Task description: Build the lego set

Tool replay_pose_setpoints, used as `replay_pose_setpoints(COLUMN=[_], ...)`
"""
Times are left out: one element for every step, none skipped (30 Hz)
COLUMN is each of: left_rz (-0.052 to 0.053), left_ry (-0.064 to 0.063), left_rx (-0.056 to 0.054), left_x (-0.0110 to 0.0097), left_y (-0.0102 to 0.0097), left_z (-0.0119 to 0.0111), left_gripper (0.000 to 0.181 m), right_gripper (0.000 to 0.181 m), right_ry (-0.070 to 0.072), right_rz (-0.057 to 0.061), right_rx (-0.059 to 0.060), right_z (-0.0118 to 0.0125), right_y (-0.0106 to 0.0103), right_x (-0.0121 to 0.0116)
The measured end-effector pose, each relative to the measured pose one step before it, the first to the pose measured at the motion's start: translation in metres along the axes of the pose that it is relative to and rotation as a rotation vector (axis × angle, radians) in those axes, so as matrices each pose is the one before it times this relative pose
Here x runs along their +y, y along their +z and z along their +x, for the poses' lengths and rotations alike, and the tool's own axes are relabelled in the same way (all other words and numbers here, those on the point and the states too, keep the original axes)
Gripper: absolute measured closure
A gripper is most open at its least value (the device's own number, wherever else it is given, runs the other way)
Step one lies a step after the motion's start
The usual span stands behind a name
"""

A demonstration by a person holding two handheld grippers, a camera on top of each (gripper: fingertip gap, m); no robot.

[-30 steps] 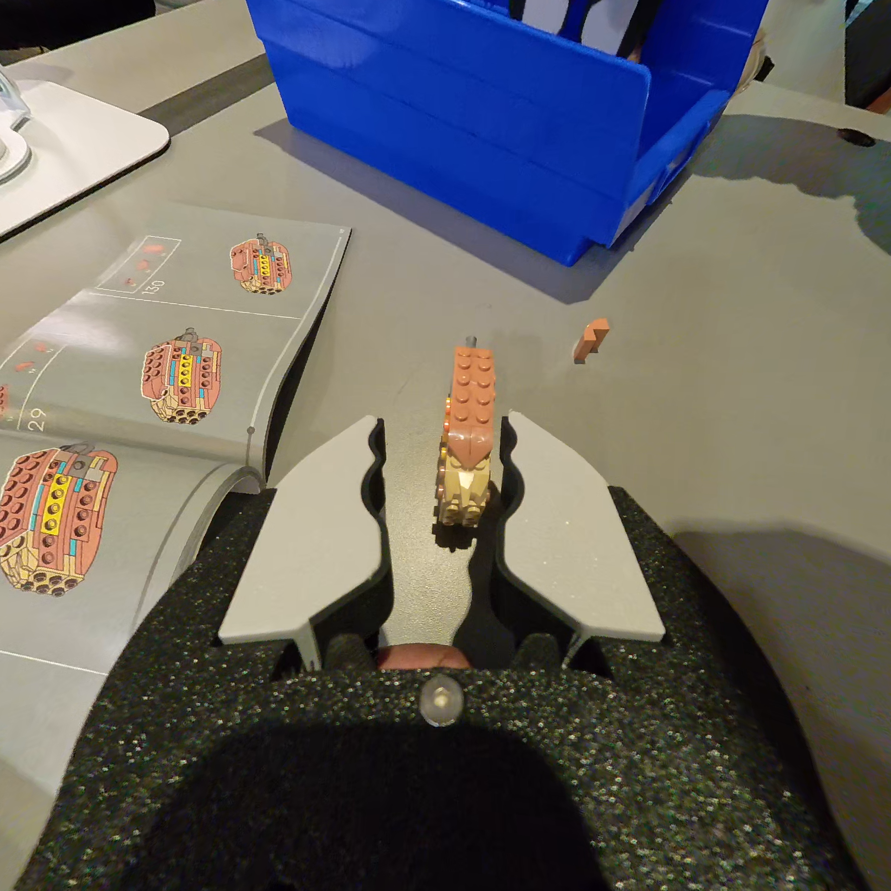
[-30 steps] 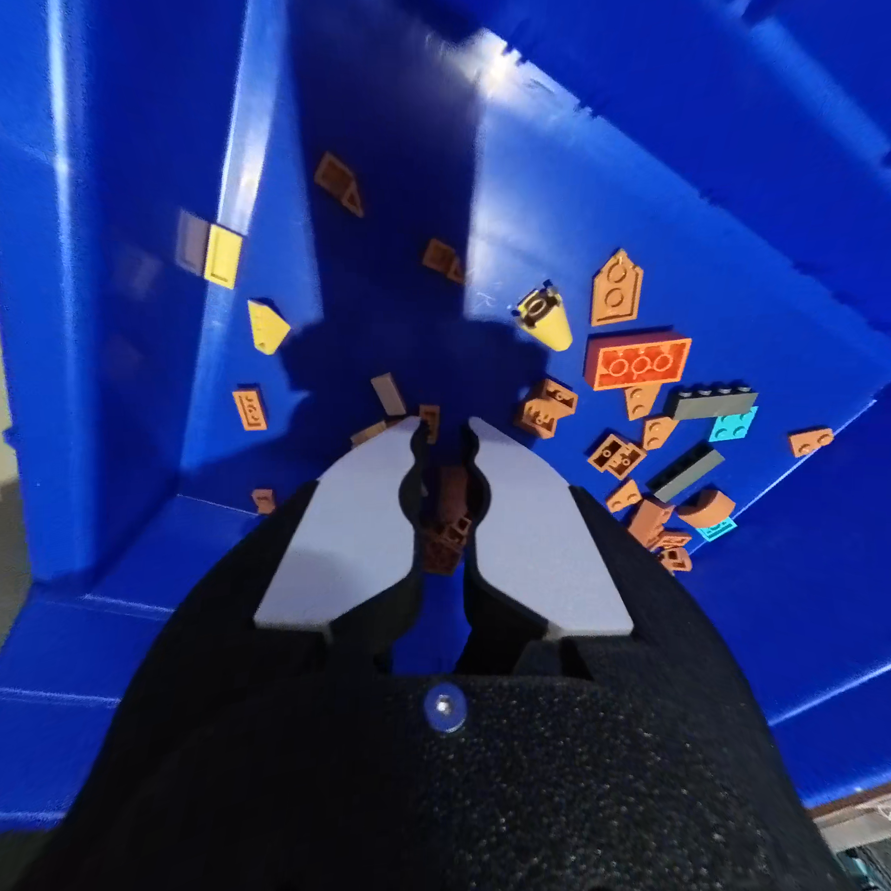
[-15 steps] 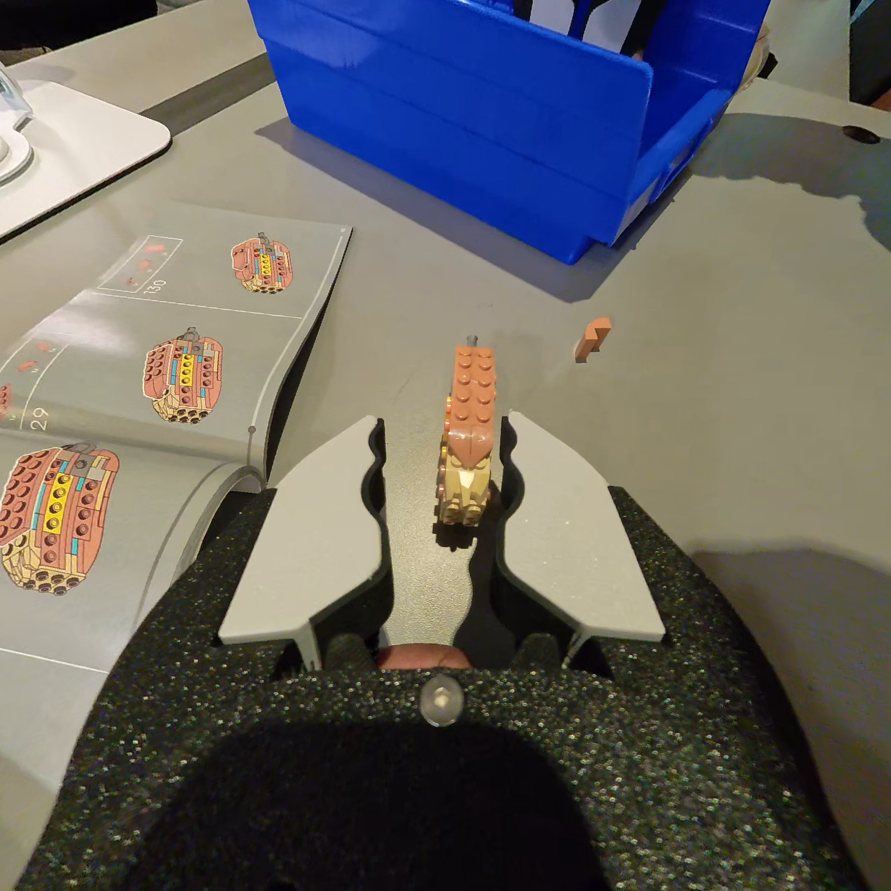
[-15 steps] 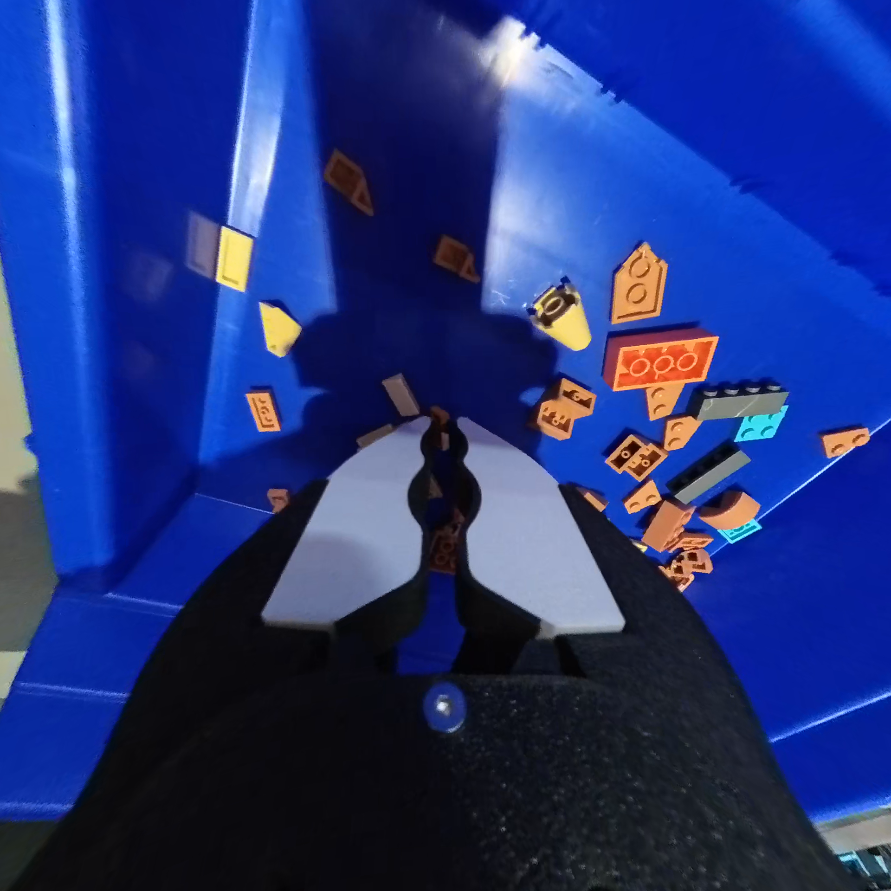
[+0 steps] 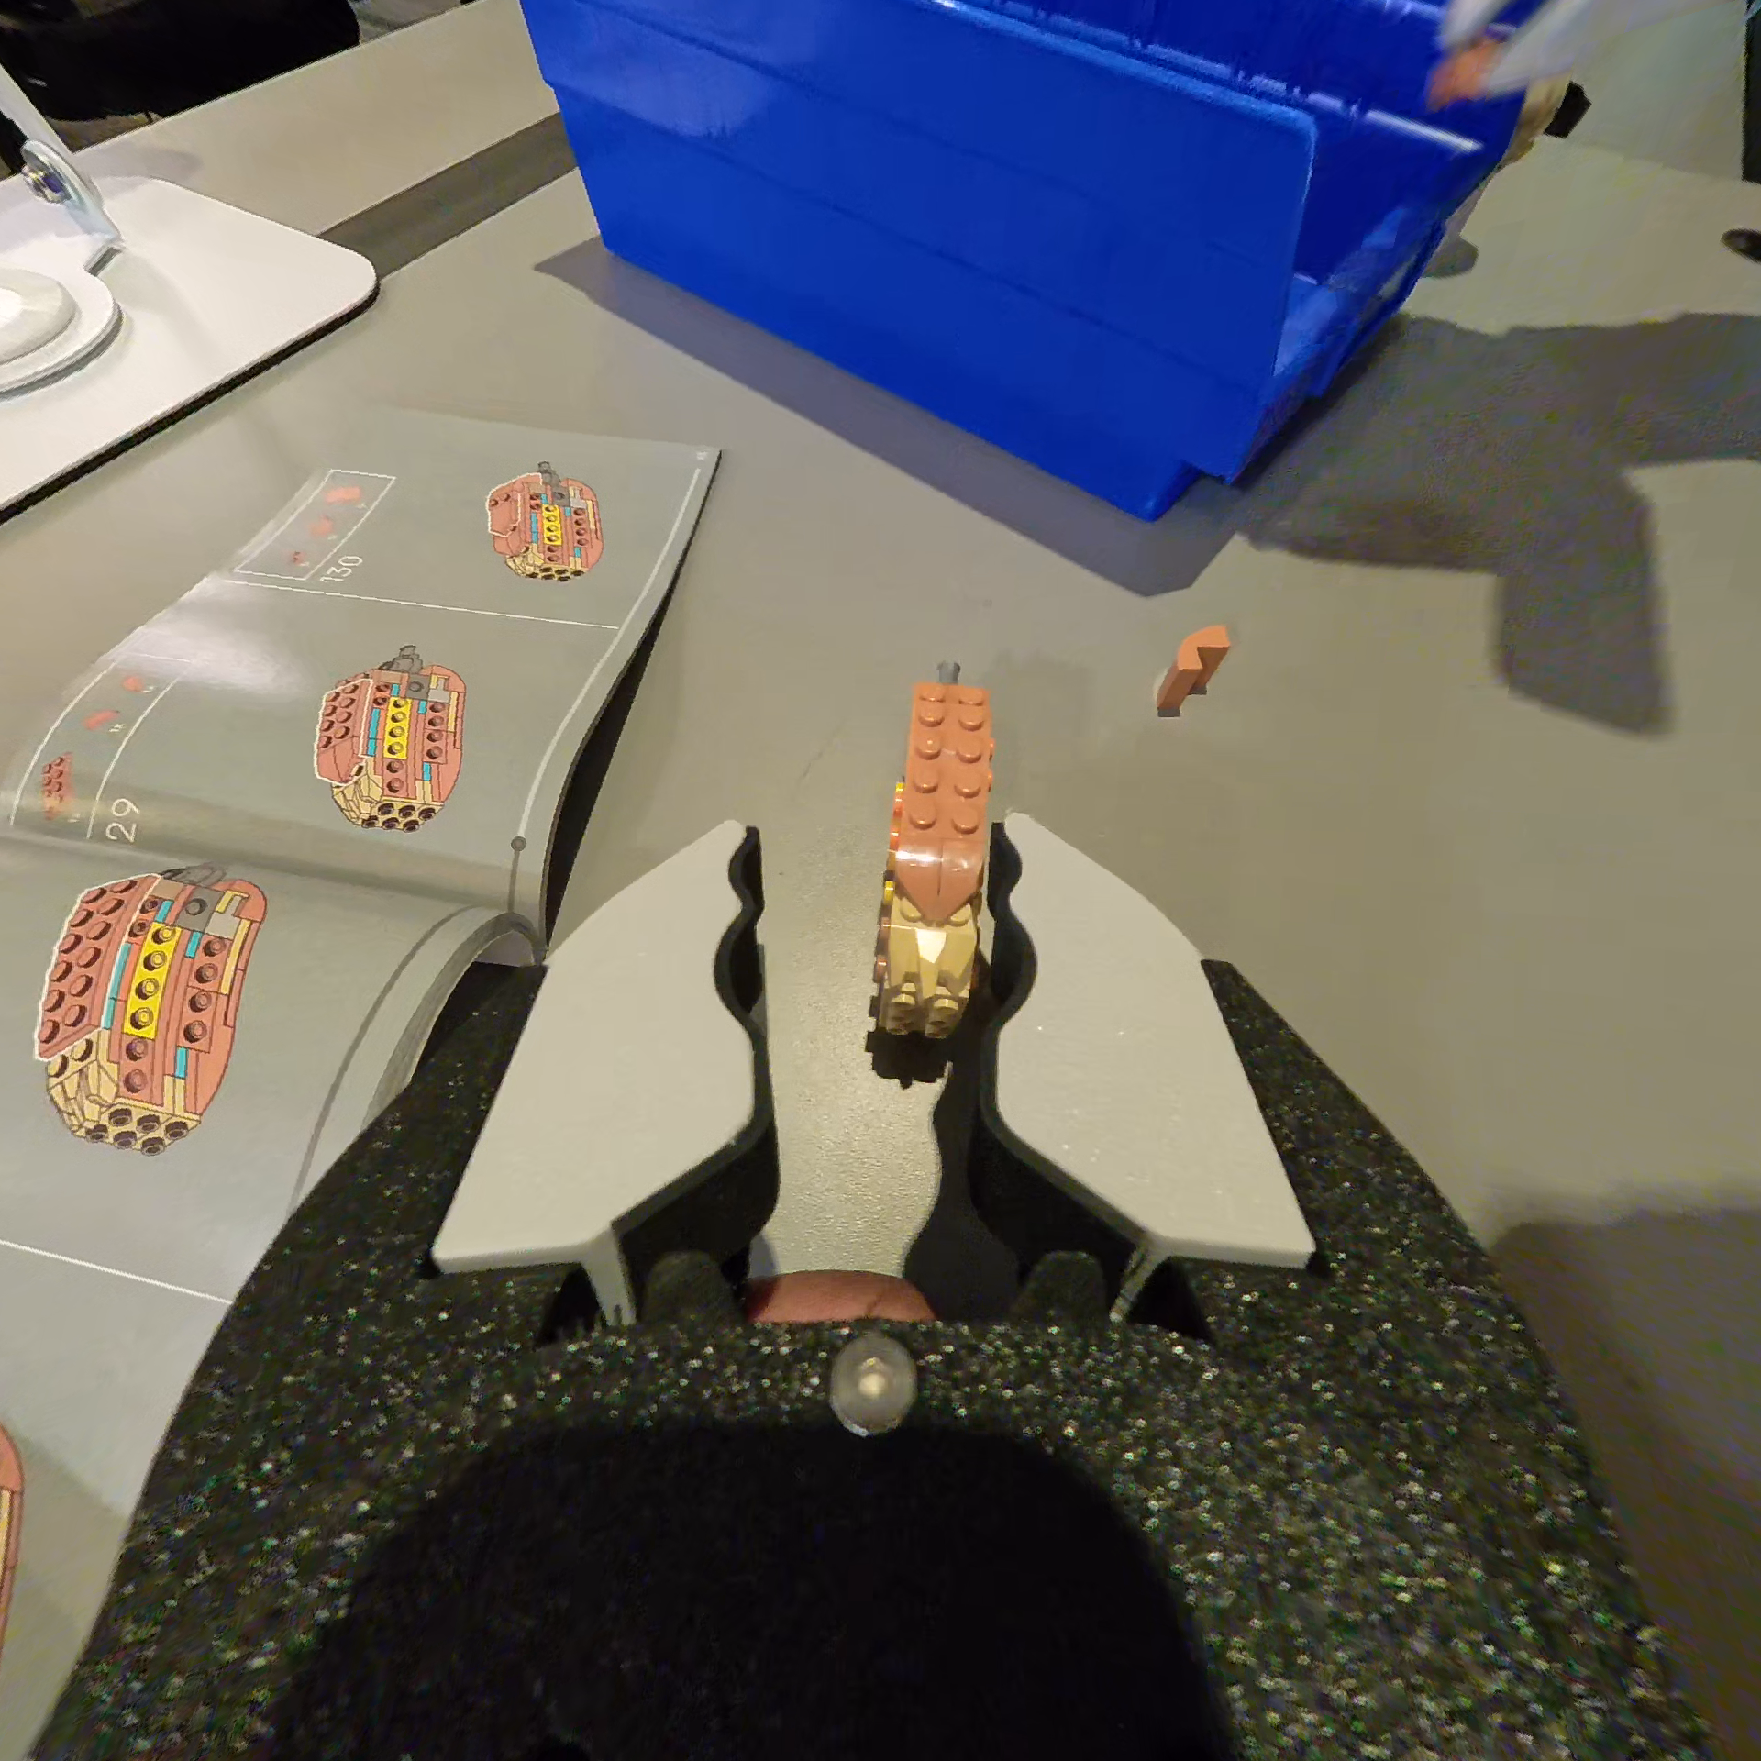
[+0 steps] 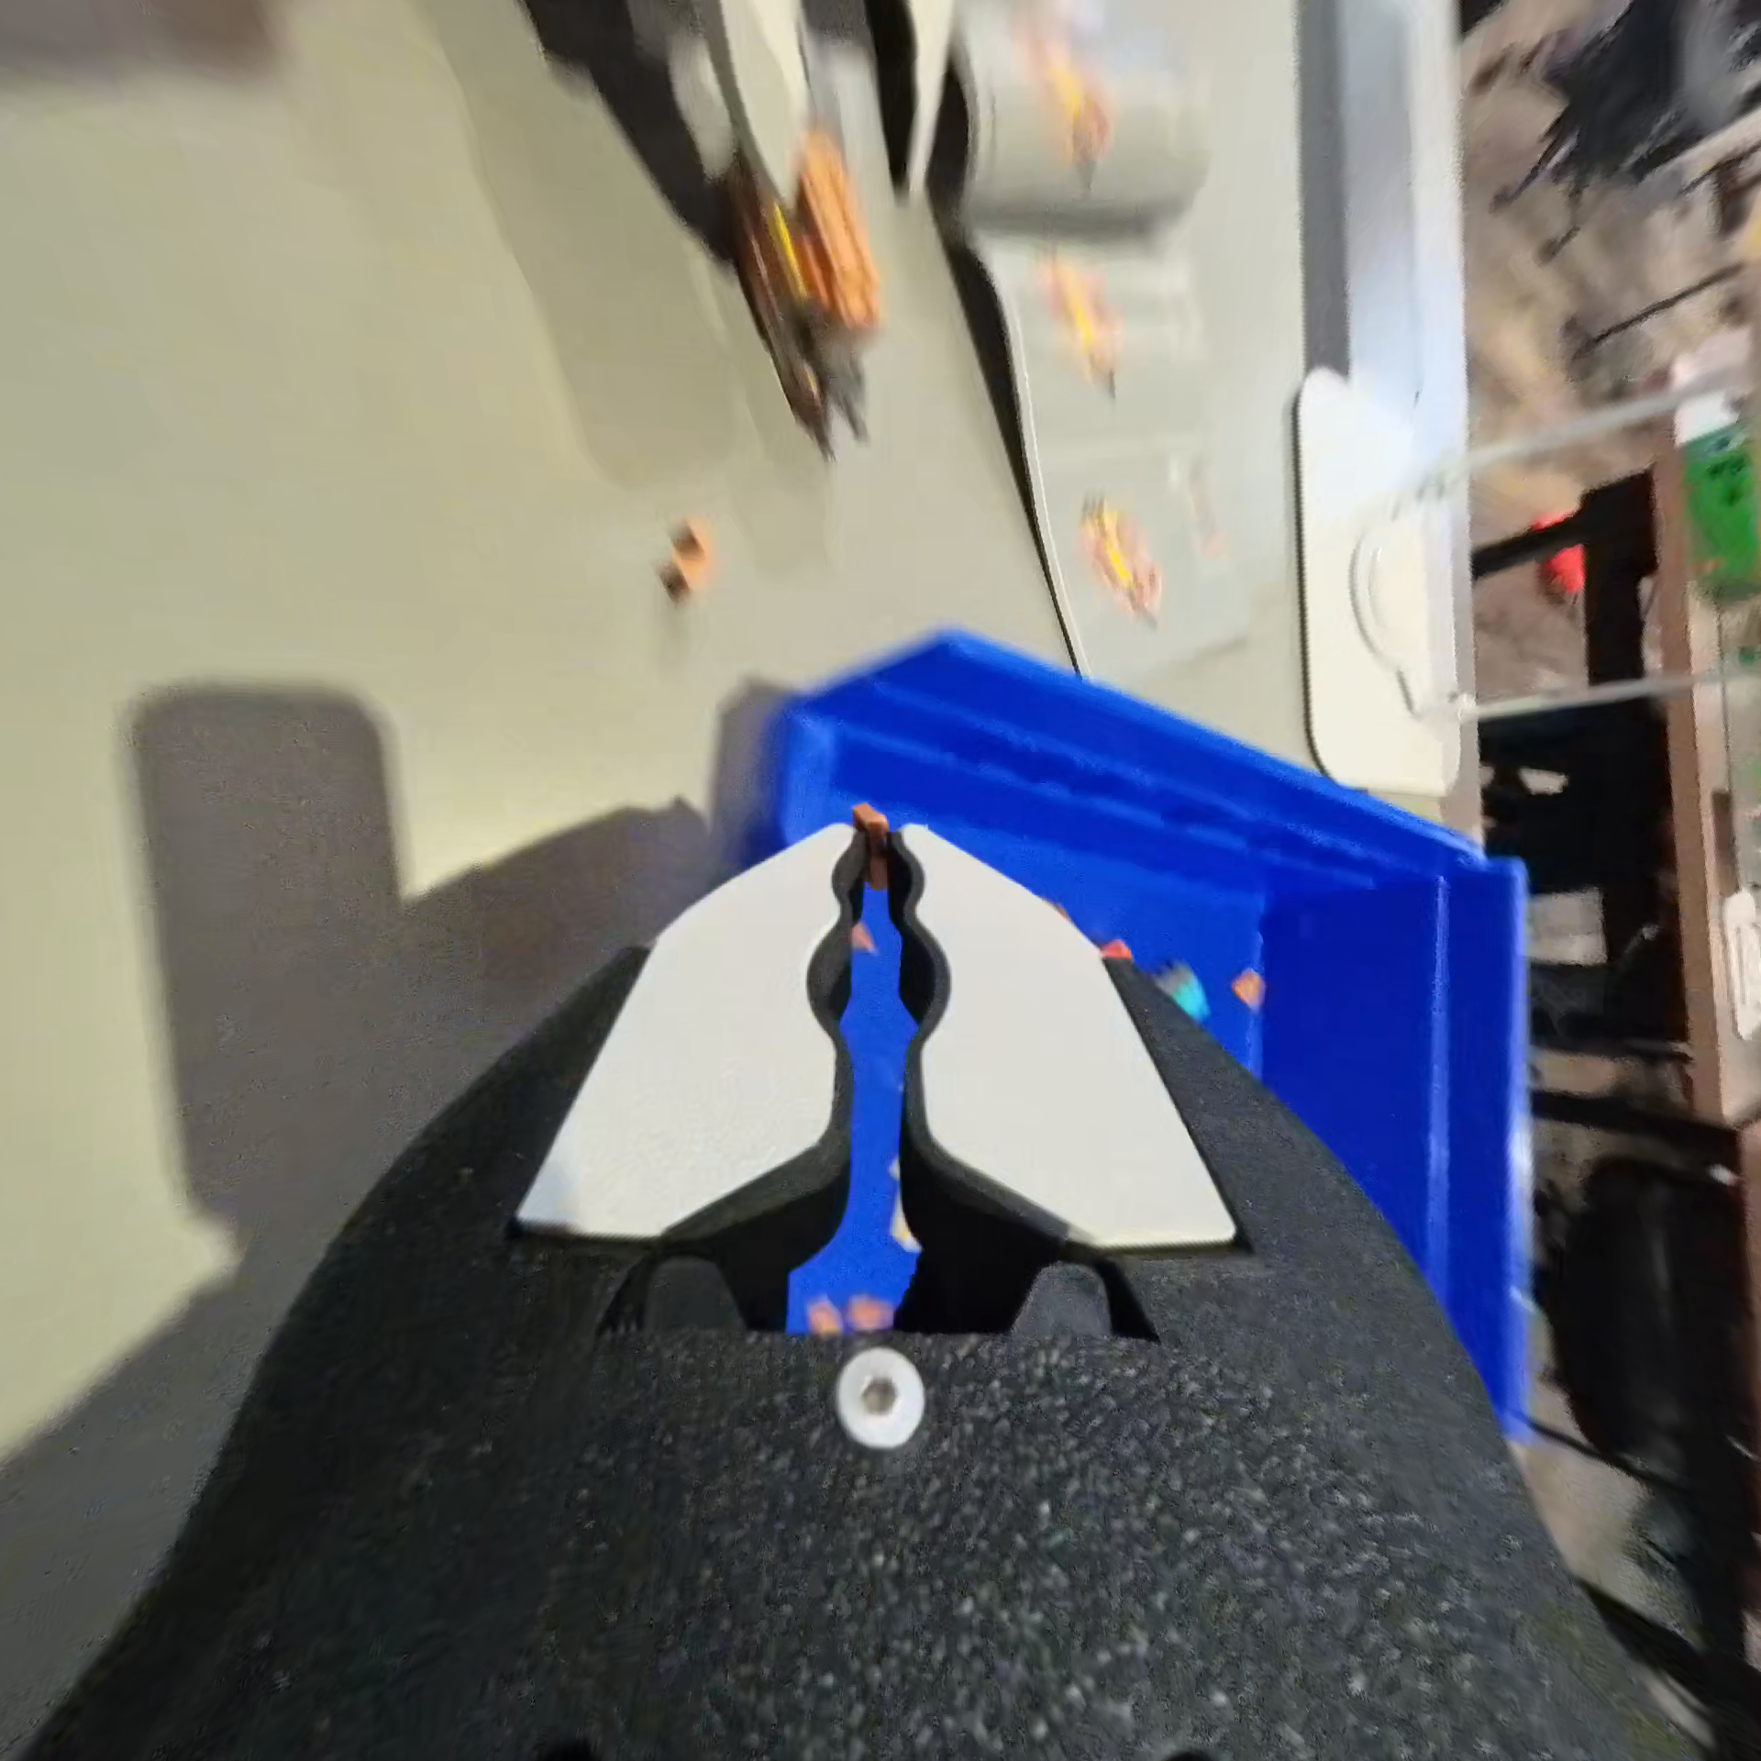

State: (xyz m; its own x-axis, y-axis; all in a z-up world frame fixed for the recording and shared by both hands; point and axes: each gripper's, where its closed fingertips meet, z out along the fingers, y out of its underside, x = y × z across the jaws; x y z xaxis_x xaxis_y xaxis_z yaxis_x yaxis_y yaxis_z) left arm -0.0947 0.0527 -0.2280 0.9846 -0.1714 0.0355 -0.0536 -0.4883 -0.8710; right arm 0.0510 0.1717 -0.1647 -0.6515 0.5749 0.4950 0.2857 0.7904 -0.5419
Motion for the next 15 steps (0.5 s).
replay_pose_setpoints(left_rz=[-0.0003, -0.0004, -0.0027, -0.0026, -0.0005, 0.0007, 0.0013, 0.0026, 0.0021, 0.0007, -0.0001, 0.0001, 0.0001, 0.0003, 0.0016], left_ry=[0.0020, 0.0020, 0.0010, 0.0001, -0.0009, -0.0017, -0.0023, -0.0015, -0.0009, 0.0000, 0.0014, 0.0024, 0.0023, 0.0020, 0.0030], left_rx=[-0.0028, -0.0021, -0.0011, -0.0015, -0.0021, -0.0009, -0.0007, -0.0011, -0.0014, -0.0013, -0.0015, -0.0023, -0.0019, -0.0023, -0.0042], left_x=[-0.00007, 0.00001, 0.00035, 0.00031, -0.00007, -0.00008, -0.00018, -0.00030, -0.00021, -0.00013, 0.00000, -0.00008, 0.00002, -0.00009, -0.00025], left_y=[0.00001, 0.00027, 0.00043, 0.00027, 0.00020, 0.00000, -0.00011, -0.00030, -0.00018, -0.00008, 0.00004, -0.00007, -0.00002, -0.00006, -0.00022], left_z=[-0.00001, 0.00005, -0.00001, -0.00018, -0.00036, -0.00030, -0.00030, -0.00027, -0.00026, -0.00015, -0.00001, -0.00005, 0.00001, -0.00003, -0.00051], left_gripper=[0.135, 0.135, 0.135, 0.135, 0.135, 0.136, 0.136, 0.136, 0.136, 0.136, 0.136, 0.136, 0.136, 0.136, 0.136], right_gripper=[0.177, 0.177, 0.177, 0.177, 0.177, 0.177, 0.177, 0.177, 0.177, 0.177, 0.177, 0.177, 0.177, 0.177, 0.177], right_ry=[0.0378, 0.0443, 0.0447, 0.0419, 0.0354, 0.0285, 0.0237, 0.0086, -0.0071, -0.0107, -0.0116, -0.0147, -0.0184, -0.0219, -0.0247], right_rz=[0.0729, 0.0712, 0.0617, 0.0487, 0.0331, 0.0221, 0.0181, 0.0088, -0.0028, -0.0093, -0.0126, -0.0147, -0.0164, -0.0210, -0.0286], right_rx=[0.0062, 0.0043, 0.0077, 0.0131, 0.0139, 0.0125, 0.0083, 0.0063, 0.0093, 0.0086, -0.0009, -0.0132, -0.0174, -0.0180, -0.0124], right_z=[-0.01463, -0.01350, -0.01108, -0.00829, -0.00605, -0.00434, -0.00322, -0.00225, -0.00081, -0.00023, -0.00116, -0.00342, -0.00470, -0.00549, -0.00472], right_y=[0.00451, 0.00701, 0.00883, 0.00992, 0.00986, 0.00902, 0.00814, 0.00721, 0.00663, 0.00622, 0.00588, 0.00562, 0.00550, 0.00525, 0.00465], right_x=[-0.01239, -0.01037, -0.00722, -0.00410, -0.00167, -0.00089, -0.00141, -0.00146, -0.00084, -0.00048, -0.00023, 0.00066, 0.00172, 0.00321, 0.00503])
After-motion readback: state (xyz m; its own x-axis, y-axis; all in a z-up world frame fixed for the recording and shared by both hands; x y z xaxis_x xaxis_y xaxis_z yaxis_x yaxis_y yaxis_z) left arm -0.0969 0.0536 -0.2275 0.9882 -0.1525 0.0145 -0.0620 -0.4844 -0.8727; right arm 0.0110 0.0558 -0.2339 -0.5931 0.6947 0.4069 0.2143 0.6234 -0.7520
